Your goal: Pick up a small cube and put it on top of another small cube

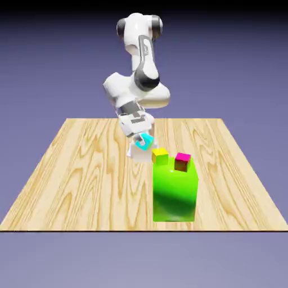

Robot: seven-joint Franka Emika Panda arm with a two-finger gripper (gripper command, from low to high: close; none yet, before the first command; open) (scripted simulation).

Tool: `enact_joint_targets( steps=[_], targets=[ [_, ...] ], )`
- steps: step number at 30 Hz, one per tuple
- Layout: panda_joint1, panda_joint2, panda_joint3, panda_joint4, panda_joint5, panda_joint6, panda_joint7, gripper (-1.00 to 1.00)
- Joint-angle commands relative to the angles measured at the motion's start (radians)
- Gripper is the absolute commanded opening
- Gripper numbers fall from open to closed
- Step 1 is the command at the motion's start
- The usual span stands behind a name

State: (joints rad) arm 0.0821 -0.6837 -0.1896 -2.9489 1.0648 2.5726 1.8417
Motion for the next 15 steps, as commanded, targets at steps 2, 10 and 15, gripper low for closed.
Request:
enact_joint_targets(
  steps=[2,10,15],
  targets=[
    [0.019,-0.032,-0.005,-0.012,0.086,0.012,0.039,-1.0],
    [0.076,-0.129,-0.021,-0.048,0.348,0.051,0.154,-1.0],
    [0.029,0.027,0.077,0.009,0.565,0.011,-0.021,-1.0]
  ],
)
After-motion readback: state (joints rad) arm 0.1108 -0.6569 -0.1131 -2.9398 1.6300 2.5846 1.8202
